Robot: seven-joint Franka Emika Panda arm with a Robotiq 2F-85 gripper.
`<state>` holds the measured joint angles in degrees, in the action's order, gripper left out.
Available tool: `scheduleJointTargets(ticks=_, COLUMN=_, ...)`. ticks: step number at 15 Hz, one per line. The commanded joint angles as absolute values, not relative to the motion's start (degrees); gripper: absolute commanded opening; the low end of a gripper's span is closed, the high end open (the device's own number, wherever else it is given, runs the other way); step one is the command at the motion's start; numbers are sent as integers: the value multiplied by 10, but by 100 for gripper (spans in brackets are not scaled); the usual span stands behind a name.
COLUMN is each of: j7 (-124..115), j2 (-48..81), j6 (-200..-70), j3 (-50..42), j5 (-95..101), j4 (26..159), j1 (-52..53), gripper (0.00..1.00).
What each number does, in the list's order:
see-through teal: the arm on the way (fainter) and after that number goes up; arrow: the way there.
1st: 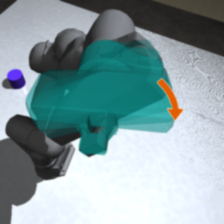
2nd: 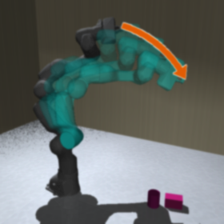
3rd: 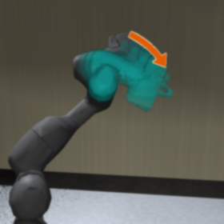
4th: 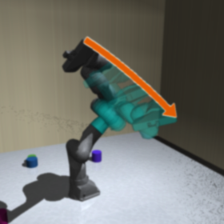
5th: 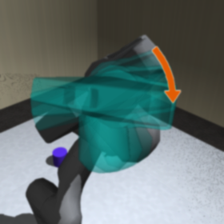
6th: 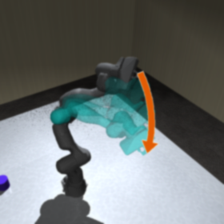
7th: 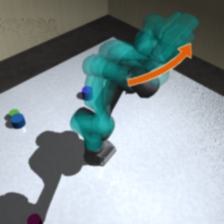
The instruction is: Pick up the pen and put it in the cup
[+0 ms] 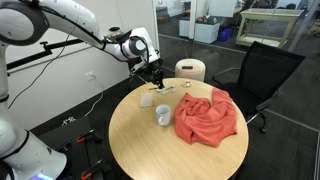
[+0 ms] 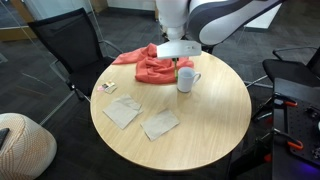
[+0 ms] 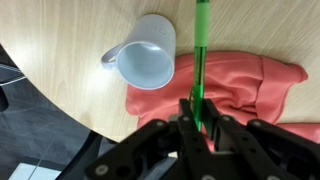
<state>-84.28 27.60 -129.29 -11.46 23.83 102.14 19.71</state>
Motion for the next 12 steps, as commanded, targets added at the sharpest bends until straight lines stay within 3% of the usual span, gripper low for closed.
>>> scheduleJointTargets(ticks=1, j7=-908, j2=233, j6=-1231, j3=-110, j5=300, j4=1046, j1=203, gripper=4)
scheduleJointTargets(ticks=12, j7=-1067, j2=232, j6=-1108, j3=-58, j5=515, j4=1042, j1=185, gripper=4)
